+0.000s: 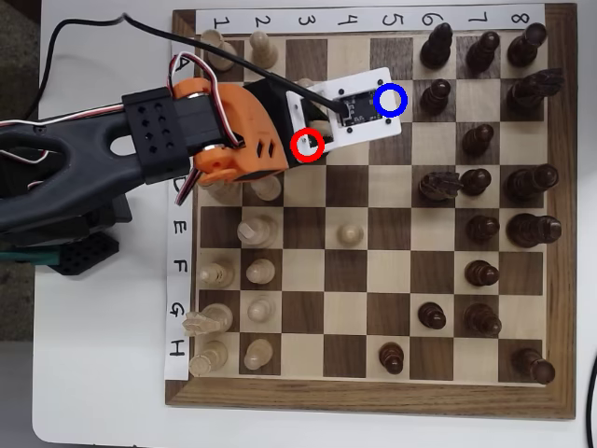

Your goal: Move the piece to destination

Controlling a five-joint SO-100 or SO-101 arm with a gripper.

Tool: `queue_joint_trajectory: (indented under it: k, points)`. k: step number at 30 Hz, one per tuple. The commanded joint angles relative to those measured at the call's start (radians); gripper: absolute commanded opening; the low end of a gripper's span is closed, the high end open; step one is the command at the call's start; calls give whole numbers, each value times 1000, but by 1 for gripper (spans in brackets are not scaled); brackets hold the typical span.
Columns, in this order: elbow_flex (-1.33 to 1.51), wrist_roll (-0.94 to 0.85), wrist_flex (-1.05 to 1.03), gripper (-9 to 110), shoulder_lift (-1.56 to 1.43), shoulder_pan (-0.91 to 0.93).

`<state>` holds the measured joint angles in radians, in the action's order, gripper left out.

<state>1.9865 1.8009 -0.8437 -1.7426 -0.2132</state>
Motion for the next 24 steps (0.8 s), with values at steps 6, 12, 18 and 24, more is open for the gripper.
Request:
queue_joint_trajectory:
  k: [6,12,18,24]
  points:
    - [-32,75,-5,4,-31,0]
    - [-15,-5,63,19,-34,-3]
    - [-21,-26,21,21,-6,-15]
    - [-20,-26,-18,20,12,-26]
